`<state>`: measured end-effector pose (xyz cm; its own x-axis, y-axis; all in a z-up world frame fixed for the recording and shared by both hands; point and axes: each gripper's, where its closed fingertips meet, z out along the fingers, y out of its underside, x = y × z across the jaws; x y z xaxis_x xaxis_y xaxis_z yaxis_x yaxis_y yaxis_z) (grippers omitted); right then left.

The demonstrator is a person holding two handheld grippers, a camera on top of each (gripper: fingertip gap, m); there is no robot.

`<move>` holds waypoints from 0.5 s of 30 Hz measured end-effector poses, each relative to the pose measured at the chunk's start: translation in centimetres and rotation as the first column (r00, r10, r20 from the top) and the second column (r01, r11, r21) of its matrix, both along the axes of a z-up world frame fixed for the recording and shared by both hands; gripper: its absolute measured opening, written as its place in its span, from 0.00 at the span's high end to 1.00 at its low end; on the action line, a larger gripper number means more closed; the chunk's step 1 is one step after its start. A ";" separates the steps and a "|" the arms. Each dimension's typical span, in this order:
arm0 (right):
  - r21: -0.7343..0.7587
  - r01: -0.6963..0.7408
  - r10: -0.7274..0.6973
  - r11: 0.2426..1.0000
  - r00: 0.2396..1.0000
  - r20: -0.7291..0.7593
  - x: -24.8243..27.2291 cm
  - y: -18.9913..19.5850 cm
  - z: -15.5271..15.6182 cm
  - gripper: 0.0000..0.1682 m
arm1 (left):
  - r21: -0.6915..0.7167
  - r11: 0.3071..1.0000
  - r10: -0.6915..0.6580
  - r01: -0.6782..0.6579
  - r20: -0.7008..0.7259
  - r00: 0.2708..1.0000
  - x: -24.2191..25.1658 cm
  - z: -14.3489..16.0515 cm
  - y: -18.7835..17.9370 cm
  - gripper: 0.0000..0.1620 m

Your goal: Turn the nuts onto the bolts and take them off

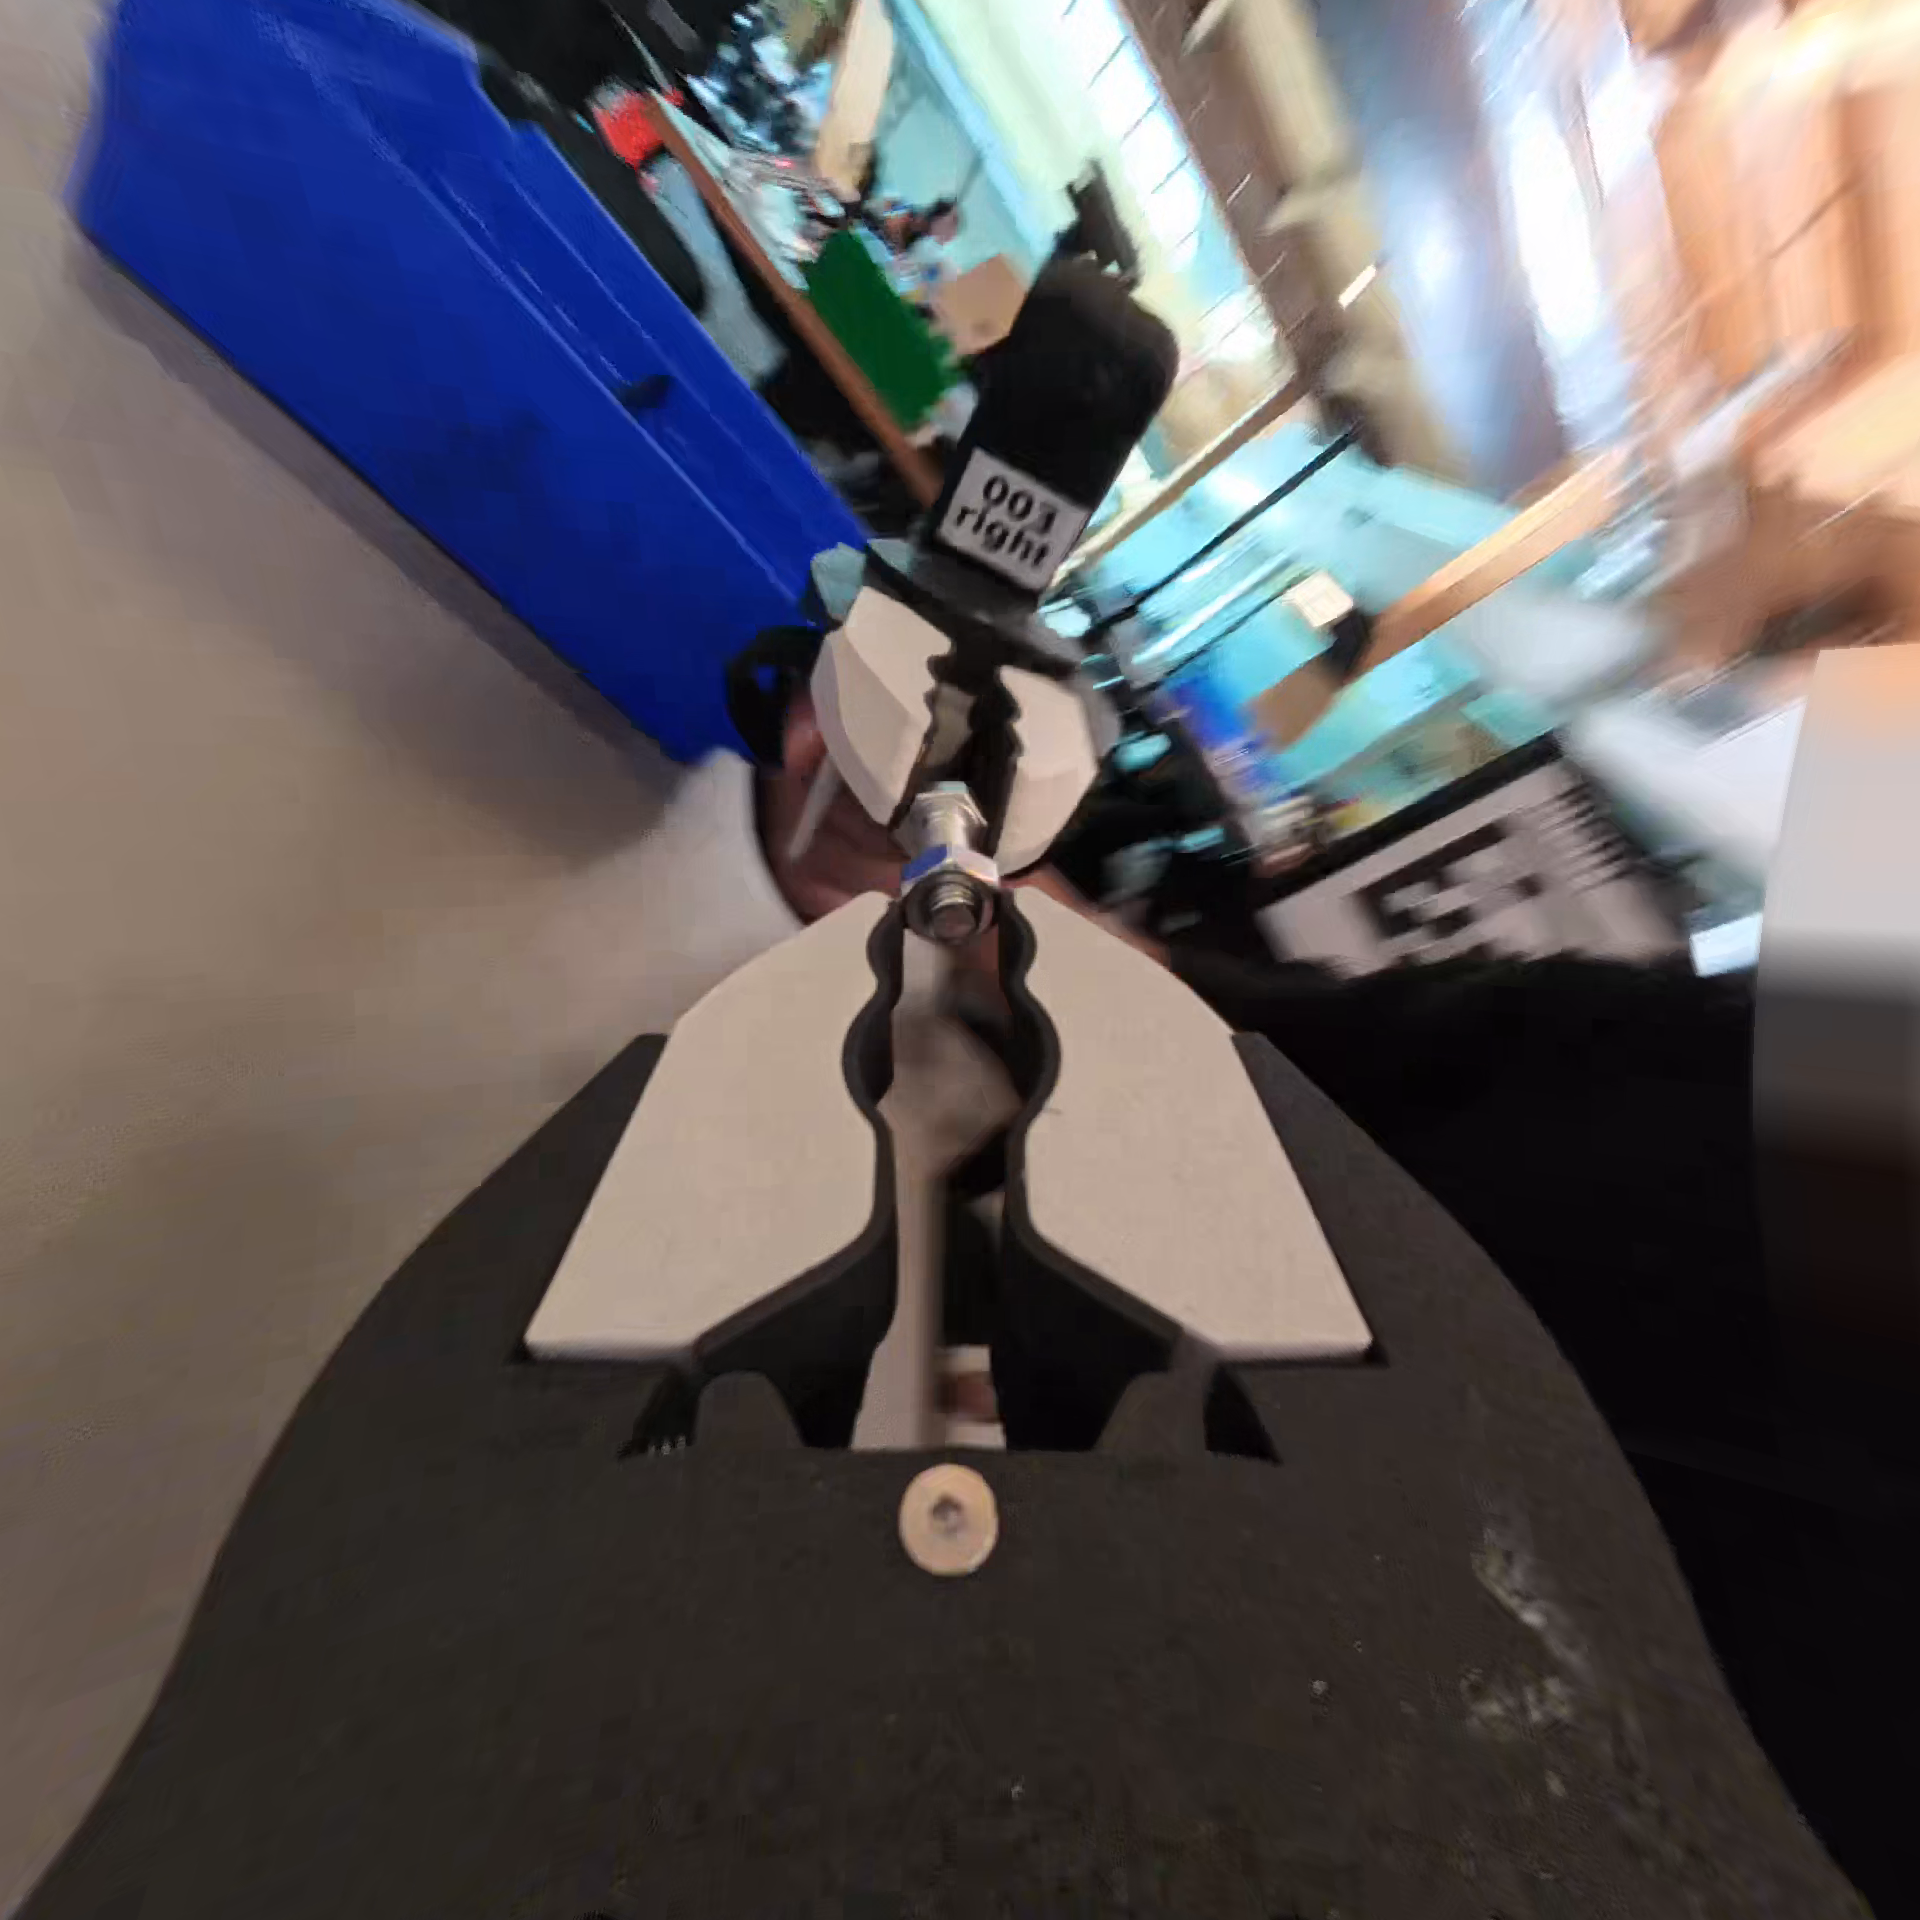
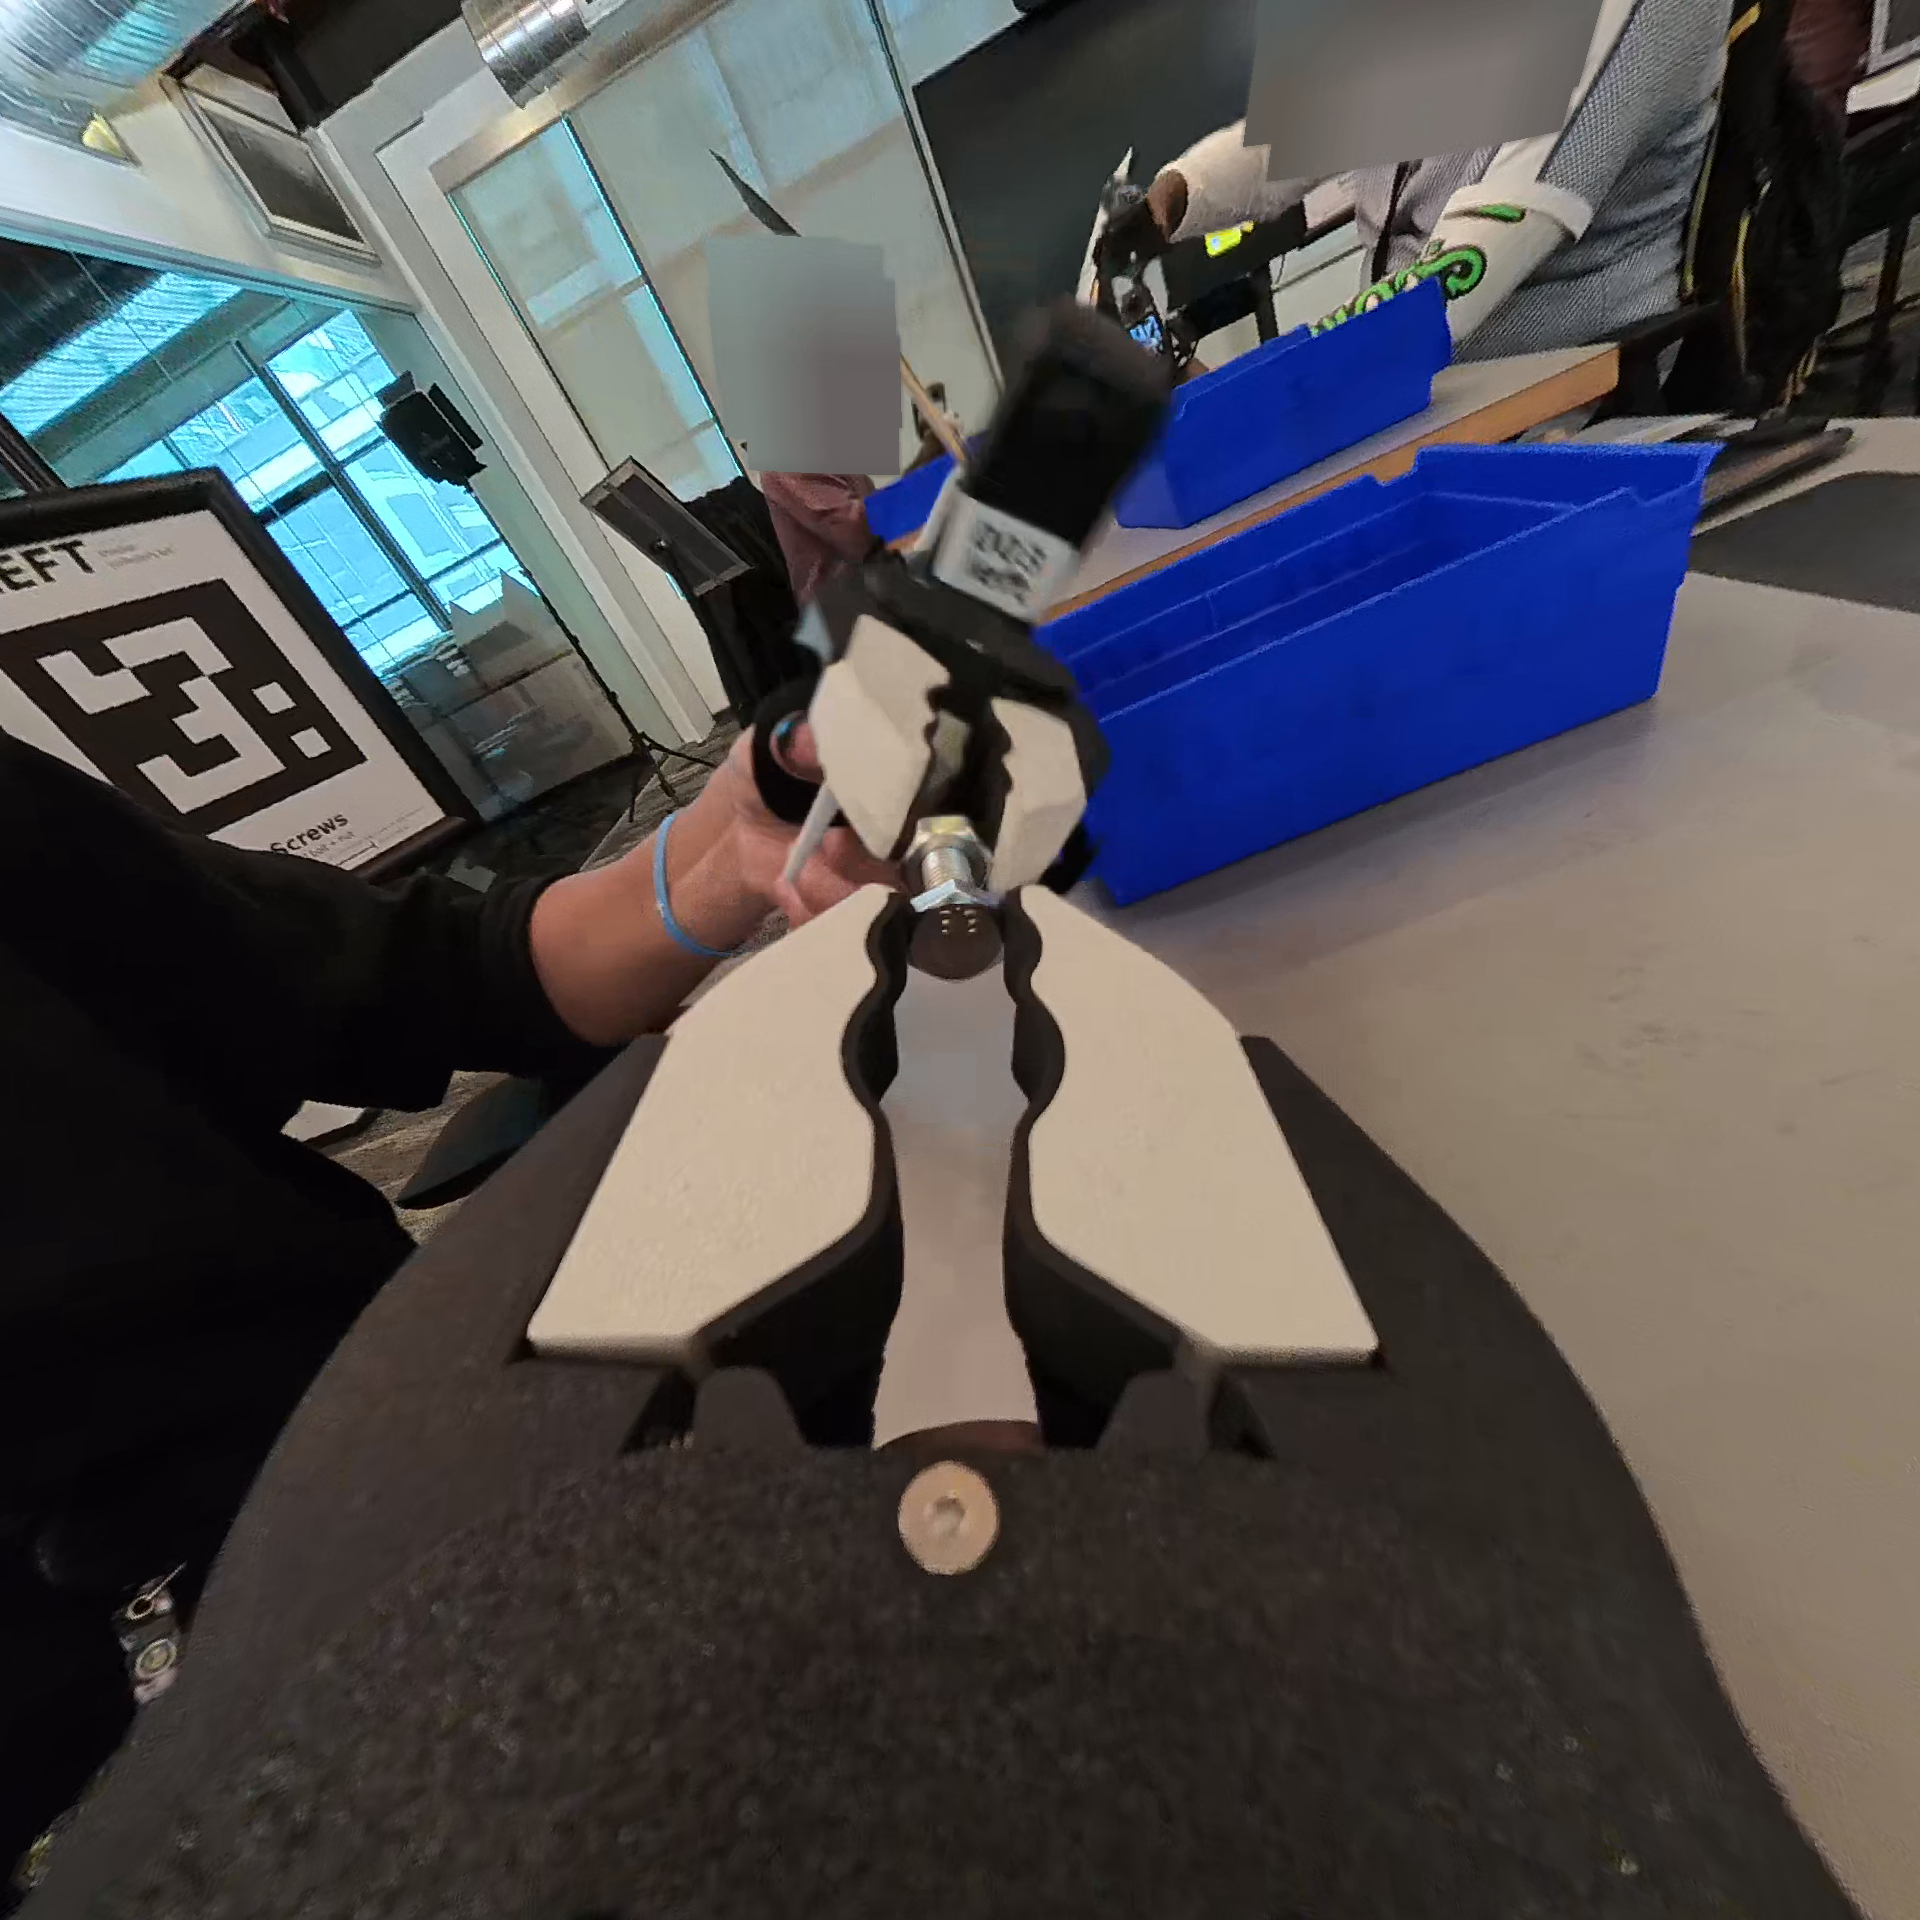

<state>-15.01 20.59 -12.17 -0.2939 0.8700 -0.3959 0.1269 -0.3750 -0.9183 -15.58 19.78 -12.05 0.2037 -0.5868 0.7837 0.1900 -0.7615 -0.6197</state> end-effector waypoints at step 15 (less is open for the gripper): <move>-0.095 -0.056 0.058 0.994 0.998 0.015 0.0 -0.6 -0.3 0.90 | 0.564 0.822 0.193 0.072 -0.397 0.897 0.5 -1.2 -0.3 0.88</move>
<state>-15.02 20.01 -12.49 -0.3341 0.8106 -0.4810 0.1666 -0.4515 -0.8766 -15.10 19.47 -13.24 0.4815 -0.8625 0.1556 -0.1543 -0.2581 -0.9537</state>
